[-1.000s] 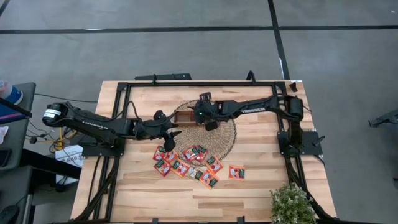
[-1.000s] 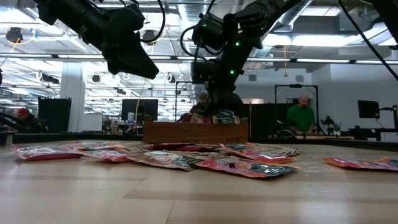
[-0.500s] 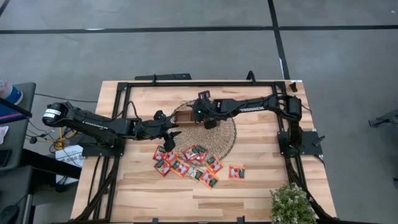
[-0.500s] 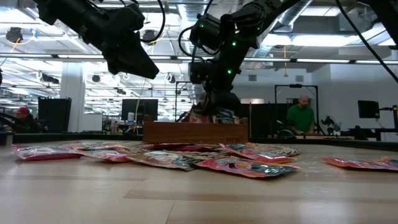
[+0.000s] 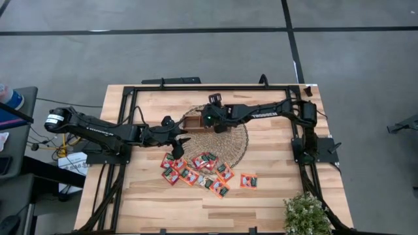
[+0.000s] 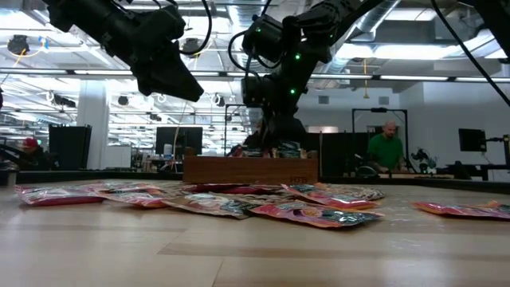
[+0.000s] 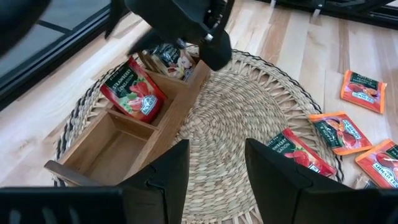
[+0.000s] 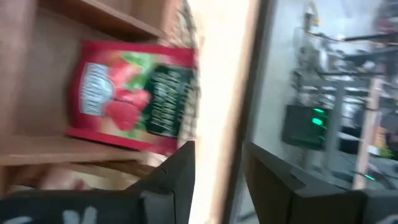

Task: Pick & Place Tea
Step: Put the red tea bag into the middle section of the wooden organizer

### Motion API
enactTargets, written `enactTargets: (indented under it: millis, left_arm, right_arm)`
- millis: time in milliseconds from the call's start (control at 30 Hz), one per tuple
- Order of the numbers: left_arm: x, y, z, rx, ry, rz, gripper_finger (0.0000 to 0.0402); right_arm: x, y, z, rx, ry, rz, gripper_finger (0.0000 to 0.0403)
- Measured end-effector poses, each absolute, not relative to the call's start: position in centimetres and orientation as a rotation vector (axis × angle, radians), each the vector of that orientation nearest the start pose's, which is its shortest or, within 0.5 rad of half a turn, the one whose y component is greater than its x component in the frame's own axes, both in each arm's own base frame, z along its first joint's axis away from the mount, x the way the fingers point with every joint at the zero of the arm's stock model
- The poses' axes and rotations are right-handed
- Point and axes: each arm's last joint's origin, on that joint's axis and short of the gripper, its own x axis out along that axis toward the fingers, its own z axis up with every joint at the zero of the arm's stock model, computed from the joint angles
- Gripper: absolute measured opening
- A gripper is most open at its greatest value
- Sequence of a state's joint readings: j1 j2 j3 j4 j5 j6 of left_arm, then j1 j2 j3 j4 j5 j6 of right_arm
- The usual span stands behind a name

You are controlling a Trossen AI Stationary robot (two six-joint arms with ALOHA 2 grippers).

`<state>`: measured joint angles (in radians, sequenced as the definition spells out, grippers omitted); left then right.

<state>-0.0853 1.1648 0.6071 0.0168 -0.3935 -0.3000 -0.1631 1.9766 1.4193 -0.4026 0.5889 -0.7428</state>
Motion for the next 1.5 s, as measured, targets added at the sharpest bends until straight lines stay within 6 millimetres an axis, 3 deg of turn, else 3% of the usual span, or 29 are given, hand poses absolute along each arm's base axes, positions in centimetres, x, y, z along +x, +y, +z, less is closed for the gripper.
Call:
enactTargets:
  millis: [167, 367, 533, 700, 933, 1100, 1267, 1500]
  left_arm:
    - [23.6, -0.9, 21.9, -0.162, 0.478, 0.376, 0.0149]
    - [23.6, -1.1, 21.7, -0.176, 0.509, 0.317, 0.0149]
    - [23.6, -1.3, 21.6, -0.198, 0.519, 0.253, 0.0149]
    - [24.4, -1.5, 21.6, -0.225, 0.484, 0.186, 0.0149]
    - [26.6, -1.9, 20.5, -0.164, 0.407, 0.109, 0.0149]
    - [27.5, -1.8, 19.3, -0.162, 0.423, 0.129, 0.0149]
    - [27.7, -1.6, 19.3, -0.177, 0.445, 0.154, 0.0149]
    - [27.4, -1.6, 18.8, -0.177, 0.501, 0.162, 0.0149]
  right_arm:
    - [40.5, -7.2, 21.1, -0.921, 1.167, -0.352, 0.0117]
    - [38.7, -3.1, 25.3, -0.931, 1.076, -0.295, 0.0104]
    - [35.9, 0.1, 28.4, -0.795, 1.008, -0.099, 0.0103]
    - [32.8, 1.5, 29.8, -0.602, 1.042, 0.046, 0.0103]
    - [29.2, 1.4, 27.2, -0.485, 1.064, 0.01, 0.0103]
    - [28.1, 1.5, 24.7, -0.41, 0.96, -0.009, 0.0103]
    - [28.8, 2.1, 23.0, -0.264, 0.801, 0.018, 0.0103]
    - [31.4, 3.5, 20.5, -0.008, 0.756, 0.088, 0.0103]
